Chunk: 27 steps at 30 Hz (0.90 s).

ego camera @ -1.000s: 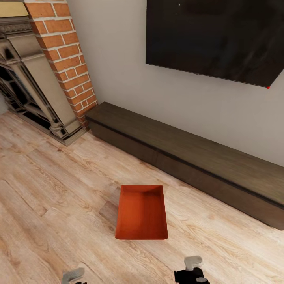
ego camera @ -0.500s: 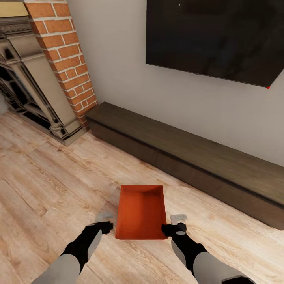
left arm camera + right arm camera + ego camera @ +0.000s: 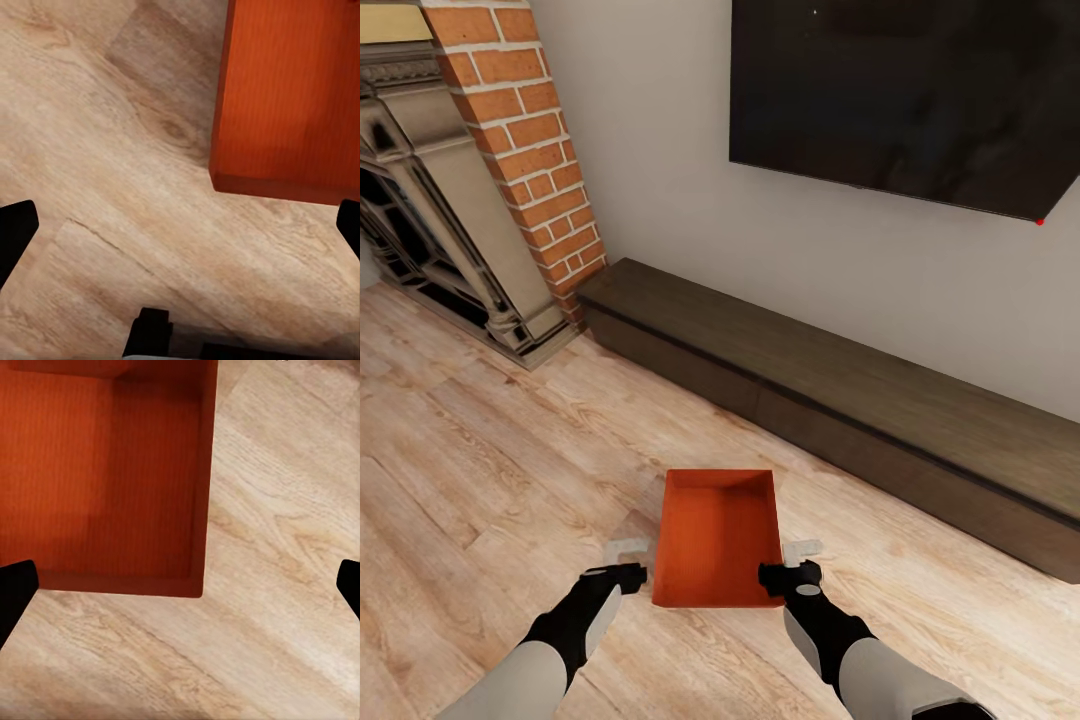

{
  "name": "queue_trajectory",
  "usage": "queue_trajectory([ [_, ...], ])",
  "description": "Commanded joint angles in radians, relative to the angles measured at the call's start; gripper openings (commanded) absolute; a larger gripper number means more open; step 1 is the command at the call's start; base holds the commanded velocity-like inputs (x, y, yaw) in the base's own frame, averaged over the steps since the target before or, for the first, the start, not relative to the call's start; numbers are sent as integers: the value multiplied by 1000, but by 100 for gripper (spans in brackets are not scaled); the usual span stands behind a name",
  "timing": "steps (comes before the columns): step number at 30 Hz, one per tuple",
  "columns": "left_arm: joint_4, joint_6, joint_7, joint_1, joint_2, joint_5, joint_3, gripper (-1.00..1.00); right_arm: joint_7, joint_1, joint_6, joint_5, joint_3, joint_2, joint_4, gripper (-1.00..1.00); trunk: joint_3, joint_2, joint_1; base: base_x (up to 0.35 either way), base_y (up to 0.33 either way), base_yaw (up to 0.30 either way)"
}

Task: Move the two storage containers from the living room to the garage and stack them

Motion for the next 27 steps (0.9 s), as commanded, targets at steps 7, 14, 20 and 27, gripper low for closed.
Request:
queue_trajectory([
  [7, 4, -99, 7, 0, -4, 7, 8, 100, -7, -1, -6, 2, 6, 0, 5, 100, -1, 0, 0, 0, 0, 0],
  [14, -12, -129, 36, 0, -40, -1, 4, 100, 0, -1, -16, 3, 7, 0, 4, 100, -1, 0, 0, 0, 0, 0],
  [20, -15, -134, 107, 0, -52, 0, -1, 100, 2, -1, -17, 8, 14, 0, 2, 100, -1, 0, 0, 0, 0, 0],
  [27, -18, -136, 130, 0, -54, -1, -2, 100, 3, -1, -11, 9, 12, 0, 1, 100, -1, 0, 0, 0, 0, 0],
])
